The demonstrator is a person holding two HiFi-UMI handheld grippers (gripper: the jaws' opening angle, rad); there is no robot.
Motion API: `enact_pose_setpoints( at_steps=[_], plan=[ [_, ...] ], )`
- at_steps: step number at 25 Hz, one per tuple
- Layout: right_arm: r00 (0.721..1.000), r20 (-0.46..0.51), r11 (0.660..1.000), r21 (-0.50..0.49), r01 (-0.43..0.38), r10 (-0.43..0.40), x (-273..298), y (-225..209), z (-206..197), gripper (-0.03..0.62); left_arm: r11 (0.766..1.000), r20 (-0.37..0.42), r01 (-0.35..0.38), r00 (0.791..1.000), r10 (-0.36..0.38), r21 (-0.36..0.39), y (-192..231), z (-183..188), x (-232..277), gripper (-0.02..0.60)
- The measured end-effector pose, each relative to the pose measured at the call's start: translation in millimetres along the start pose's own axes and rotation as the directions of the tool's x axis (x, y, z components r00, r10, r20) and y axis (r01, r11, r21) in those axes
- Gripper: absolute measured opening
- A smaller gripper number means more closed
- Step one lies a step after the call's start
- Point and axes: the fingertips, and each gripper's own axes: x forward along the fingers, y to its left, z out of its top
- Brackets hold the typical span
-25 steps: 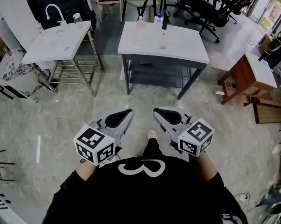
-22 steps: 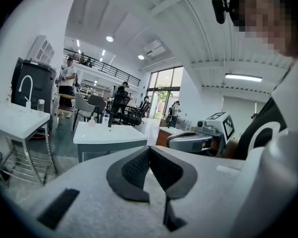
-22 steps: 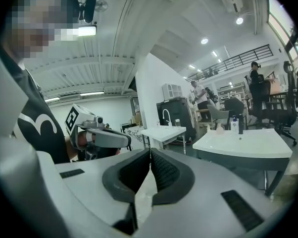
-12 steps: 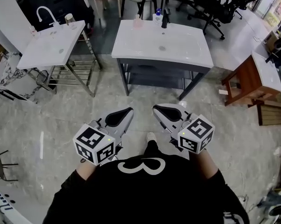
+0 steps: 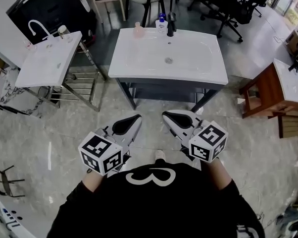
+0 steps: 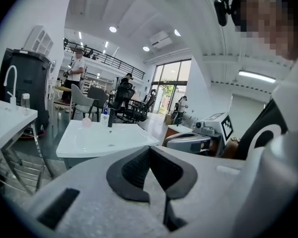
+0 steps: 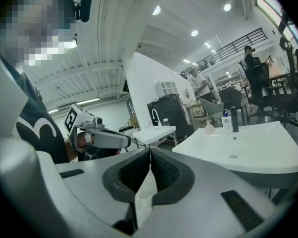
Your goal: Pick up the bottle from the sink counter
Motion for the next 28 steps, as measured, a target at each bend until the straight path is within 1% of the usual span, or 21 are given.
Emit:
enact_pose_setpoints(
  at_steps=[5, 9, 14, 17, 20, 24, 28],
  plan=[
    [1.0, -0.001, 1.0, 0.009, -0.022, 0.022, 5, -39, 12, 0.015, 1.0, -0.004, -0.003, 1.0, 0.003, 0.002, 10, 19, 39, 0.015],
    [0.999, 0.004, 0.999, -0.019, -0.049, 0.049, 1, -57, 20, 0.015, 1.0, -0.004, -0.002, 1.0, 0.002, 0.026, 6, 30, 64, 0.015],
    [0.998, 0.054, 0.999, -0.03, -0.033, 0.035, -10, -78, 47, 0.015, 0.998, 0.024, -0.007, 1.0, 0.006, 0.057, 6, 55, 77, 0.015],
    [0.998, 0.059, 0.998, -0.047, -0.029, 0.031, -12, -84, 55, 0.015, 0.998, 0.038, -0.002, 0.999, -0.001, 0.069, 5, 65, 82, 0.015],
    [0.997, 0.065, 0.999, -0.044, -0.028, 0.03, -10, -89, 58, 0.015, 0.997, 0.033, 0.005, 0.999, -0.008, 0.073, 6, 67, 87, 0.015],
    [0.998, 0.064, 0.999, -0.045, -0.023, 0.026, -2, -96, 60, 0.015, 0.998, 0.03, 0.013, 0.999, -0.015, 0.061, 18, 67, 92, 0.015],
    [0.998, 0.061, 0.999, -0.042, 0.004, -0.002, 7, -113, 63, 0.015, 0.997, 0.036, 0.036, 0.999, -0.038, 0.066, 32, 75, 106, 0.015]
  ],
)
